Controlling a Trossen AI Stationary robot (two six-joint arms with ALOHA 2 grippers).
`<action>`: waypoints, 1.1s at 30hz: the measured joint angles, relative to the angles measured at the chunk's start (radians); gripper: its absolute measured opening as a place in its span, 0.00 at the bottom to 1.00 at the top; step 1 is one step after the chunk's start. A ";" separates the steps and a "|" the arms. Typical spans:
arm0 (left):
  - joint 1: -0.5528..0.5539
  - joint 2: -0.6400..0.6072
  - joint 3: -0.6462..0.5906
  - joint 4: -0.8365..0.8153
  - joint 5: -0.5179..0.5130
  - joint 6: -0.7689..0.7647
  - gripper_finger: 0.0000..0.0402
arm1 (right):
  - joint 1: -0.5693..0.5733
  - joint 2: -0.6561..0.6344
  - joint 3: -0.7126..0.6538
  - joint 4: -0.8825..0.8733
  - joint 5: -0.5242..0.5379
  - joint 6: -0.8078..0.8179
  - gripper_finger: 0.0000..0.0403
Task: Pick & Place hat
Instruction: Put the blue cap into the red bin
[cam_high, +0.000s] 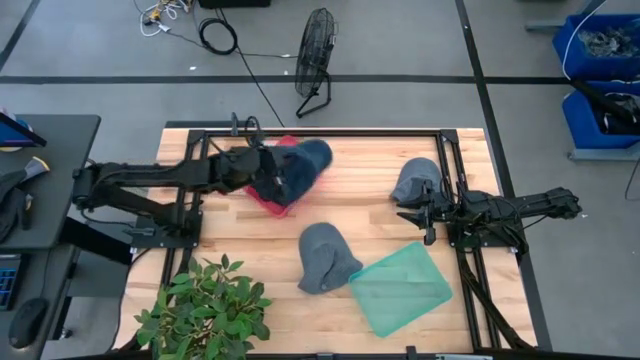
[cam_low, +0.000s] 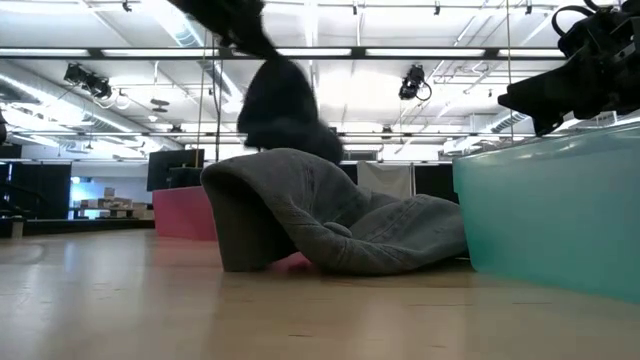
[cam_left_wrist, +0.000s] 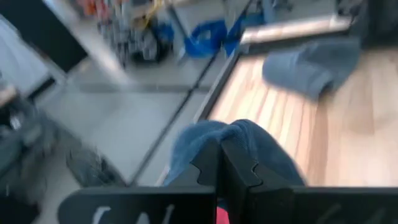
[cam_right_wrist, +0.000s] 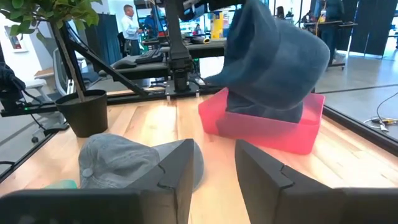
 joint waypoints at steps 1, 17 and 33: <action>0.007 -0.003 0.000 -0.040 -0.003 -0.037 0.02 | 0.000 0.000 0.000 0.000 0.000 0.000 0.31; 0.133 0.083 -0.182 -0.168 -0.079 -0.204 0.03 | 0.000 0.002 0.000 0.000 0.002 0.000 0.31; 0.080 0.074 -0.153 -0.197 -0.078 -0.181 0.36 | 0.000 0.004 0.000 0.004 0.034 0.017 0.31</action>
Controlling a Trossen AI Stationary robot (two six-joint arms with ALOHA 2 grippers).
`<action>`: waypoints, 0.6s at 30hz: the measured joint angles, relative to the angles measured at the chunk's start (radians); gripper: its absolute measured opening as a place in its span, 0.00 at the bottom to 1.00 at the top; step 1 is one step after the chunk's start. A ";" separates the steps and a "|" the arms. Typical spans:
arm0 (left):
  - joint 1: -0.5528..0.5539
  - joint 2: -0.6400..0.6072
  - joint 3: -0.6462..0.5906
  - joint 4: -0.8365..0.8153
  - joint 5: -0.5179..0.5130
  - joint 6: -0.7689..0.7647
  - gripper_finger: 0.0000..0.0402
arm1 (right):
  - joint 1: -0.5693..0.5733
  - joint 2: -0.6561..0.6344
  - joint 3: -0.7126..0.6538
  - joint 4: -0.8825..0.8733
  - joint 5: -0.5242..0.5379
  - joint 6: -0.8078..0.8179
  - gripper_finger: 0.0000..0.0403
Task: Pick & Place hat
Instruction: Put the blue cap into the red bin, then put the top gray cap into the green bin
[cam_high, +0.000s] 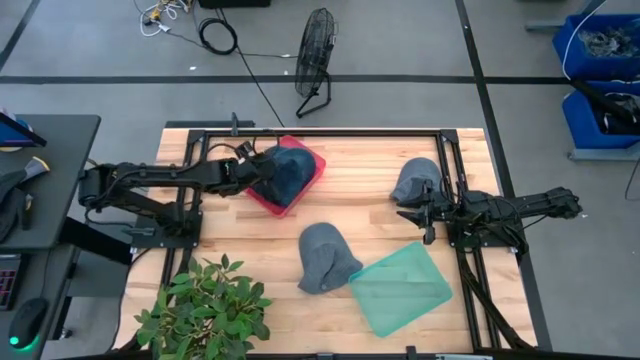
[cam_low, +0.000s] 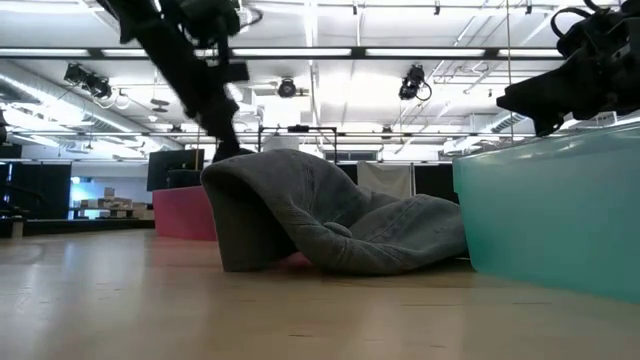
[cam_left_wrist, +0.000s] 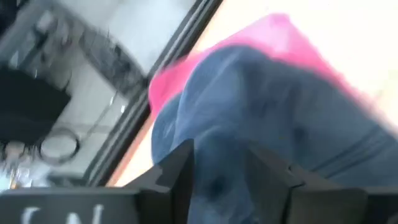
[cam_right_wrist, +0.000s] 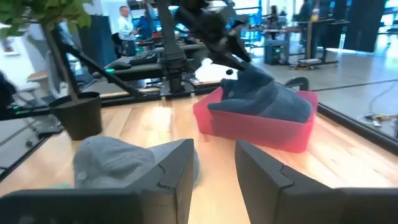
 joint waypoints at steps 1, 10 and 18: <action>-0.017 -0.001 0.019 0.003 0.000 0.019 0.37 | 0.000 0.000 0.000 0.002 0.005 0.001 0.31; -0.109 -0.009 0.174 0.006 -0.054 0.122 0.42 | 0.000 0.000 0.006 0.033 0.053 -0.004 0.31; -0.113 -0.009 0.178 -0.002 -0.055 0.088 0.42 | 0.000 0.022 0.111 -0.013 -0.031 -0.001 0.31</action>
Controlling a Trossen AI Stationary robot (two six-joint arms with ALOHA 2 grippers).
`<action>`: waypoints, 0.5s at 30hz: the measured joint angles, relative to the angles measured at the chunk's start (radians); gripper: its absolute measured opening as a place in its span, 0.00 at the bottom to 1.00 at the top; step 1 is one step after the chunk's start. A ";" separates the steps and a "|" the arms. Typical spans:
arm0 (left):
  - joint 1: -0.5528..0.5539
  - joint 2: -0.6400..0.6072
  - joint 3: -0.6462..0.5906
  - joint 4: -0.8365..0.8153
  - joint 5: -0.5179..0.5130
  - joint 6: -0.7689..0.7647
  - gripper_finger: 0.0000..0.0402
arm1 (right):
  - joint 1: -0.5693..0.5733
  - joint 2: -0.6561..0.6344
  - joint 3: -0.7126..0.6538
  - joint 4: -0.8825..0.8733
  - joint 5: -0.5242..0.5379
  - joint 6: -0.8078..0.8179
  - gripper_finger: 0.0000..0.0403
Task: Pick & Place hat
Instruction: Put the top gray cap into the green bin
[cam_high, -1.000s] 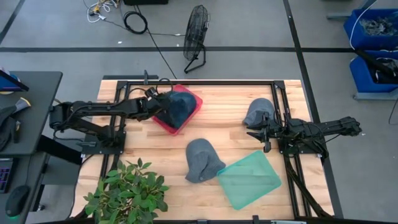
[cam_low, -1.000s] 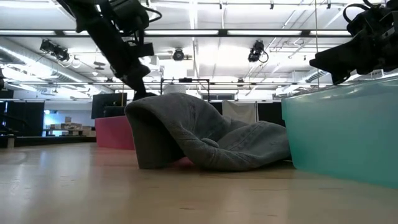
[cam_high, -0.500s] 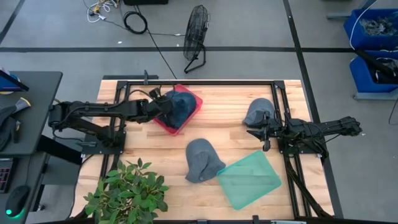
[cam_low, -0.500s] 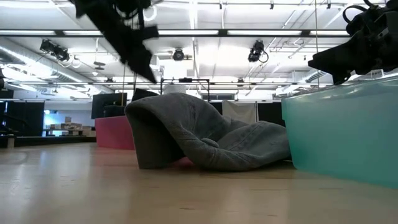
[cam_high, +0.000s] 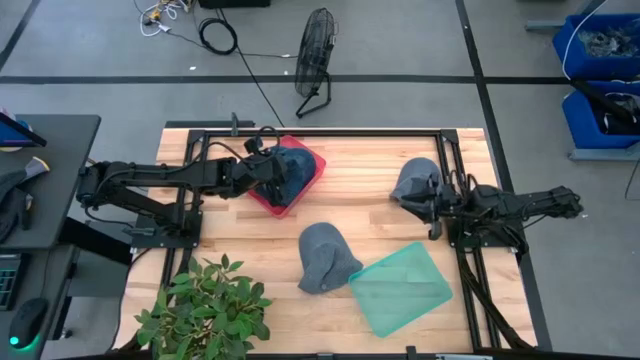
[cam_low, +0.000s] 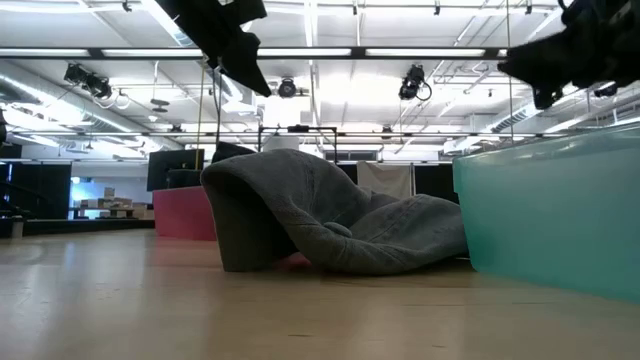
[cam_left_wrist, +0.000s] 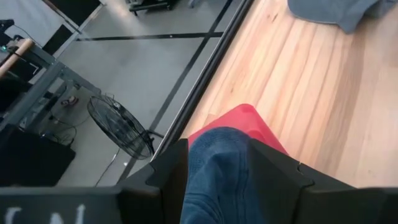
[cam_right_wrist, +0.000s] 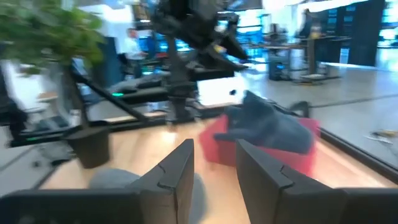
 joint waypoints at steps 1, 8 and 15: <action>0.000 0.000 0.000 0.000 0.000 -0.002 0.42 | 0.000 0.013 0.008 0.004 -0.020 0.002 0.31; 0.000 0.000 0.000 0.001 0.003 -0.008 0.42 | 0.000 0.193 0.049 0.068 -0.078 0.022 0.31; -0.023 0.001 0.000 0.039 0.282 -0.137 0.42 | 0.000 0.364 0.121 0.060 -0.081 -0.009 0.31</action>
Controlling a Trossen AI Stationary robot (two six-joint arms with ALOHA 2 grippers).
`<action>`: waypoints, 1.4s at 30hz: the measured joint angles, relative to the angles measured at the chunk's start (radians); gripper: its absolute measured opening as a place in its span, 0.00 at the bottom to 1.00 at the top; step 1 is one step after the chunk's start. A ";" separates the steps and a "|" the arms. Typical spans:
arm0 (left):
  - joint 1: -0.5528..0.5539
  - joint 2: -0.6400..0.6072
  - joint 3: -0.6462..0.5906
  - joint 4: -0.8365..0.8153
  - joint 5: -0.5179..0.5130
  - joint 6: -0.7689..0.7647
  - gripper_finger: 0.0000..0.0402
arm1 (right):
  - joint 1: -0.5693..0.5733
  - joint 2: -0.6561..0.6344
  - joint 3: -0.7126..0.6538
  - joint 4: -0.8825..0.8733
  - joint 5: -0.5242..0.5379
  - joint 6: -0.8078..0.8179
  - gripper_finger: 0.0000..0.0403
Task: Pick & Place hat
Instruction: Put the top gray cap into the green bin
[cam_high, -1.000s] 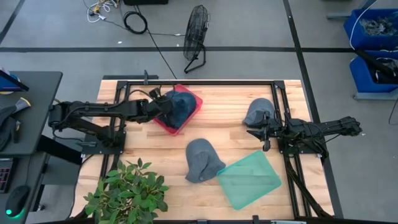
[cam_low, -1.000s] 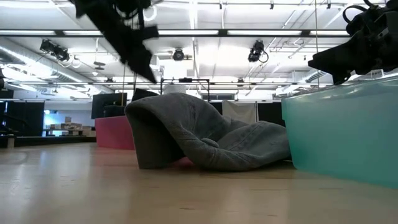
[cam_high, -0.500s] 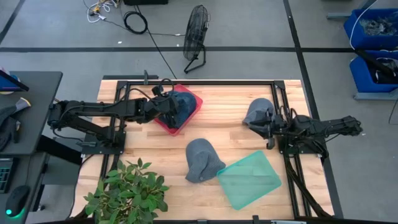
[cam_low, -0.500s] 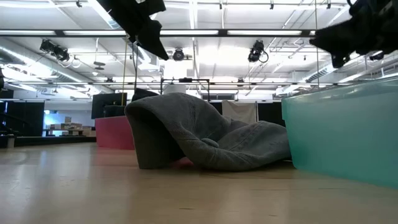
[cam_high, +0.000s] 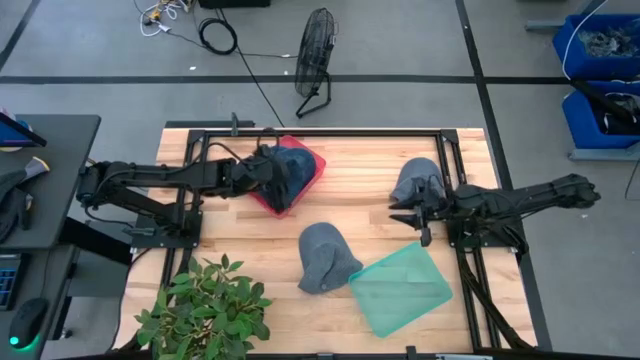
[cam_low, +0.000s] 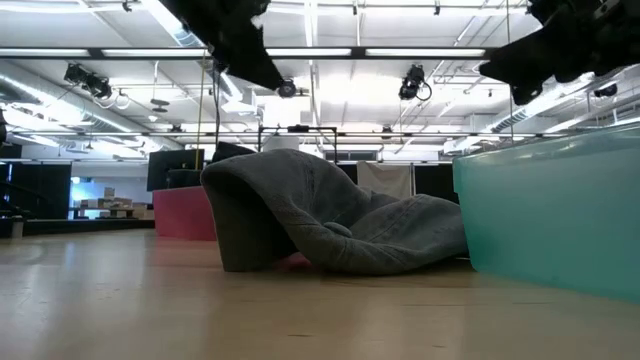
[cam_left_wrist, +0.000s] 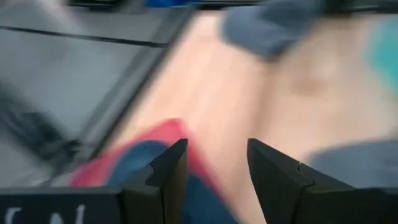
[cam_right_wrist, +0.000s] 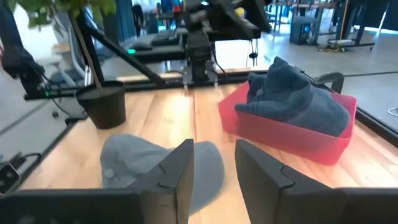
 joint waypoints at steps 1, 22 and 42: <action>-0.007 0.000 0.000 0.000 0.044 -0.005 0.42 | 0.000 0.016 0.009 0.000 0.000 -0.002 0.31; -0.088 0.057 0.000 0.001 0.096 -0.043 0.42 | -0.060 0.095 0.225 -0.623 0.402 0.053 0.31; -0.080 0.057 0.000 0.084 0.088 0.009 0.42 | -0.376 0.345 0.296 -0.472 0.333 0.227 0.31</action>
